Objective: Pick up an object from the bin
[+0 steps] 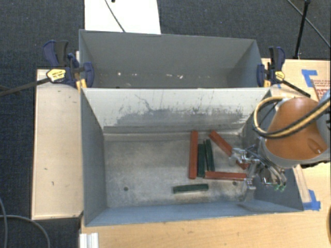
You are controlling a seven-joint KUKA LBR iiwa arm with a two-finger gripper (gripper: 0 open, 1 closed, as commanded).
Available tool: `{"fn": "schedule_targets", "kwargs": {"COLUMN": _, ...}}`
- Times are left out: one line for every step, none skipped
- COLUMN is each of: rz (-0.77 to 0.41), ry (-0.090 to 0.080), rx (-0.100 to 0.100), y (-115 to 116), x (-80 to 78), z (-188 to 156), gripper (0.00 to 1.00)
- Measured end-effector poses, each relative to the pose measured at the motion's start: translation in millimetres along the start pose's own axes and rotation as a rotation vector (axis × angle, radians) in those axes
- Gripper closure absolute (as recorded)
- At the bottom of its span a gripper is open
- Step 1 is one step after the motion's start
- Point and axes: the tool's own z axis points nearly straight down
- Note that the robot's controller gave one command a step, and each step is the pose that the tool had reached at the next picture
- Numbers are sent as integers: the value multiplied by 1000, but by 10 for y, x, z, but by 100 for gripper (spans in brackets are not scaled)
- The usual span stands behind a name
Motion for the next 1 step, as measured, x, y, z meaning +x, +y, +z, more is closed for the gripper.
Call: {"fn": "schedule_targets", "kwargs": {"rz": 256, "ry": -1, "rx": 1, "y": -282, "x": -166, "z": 381, "gripper": 0}}
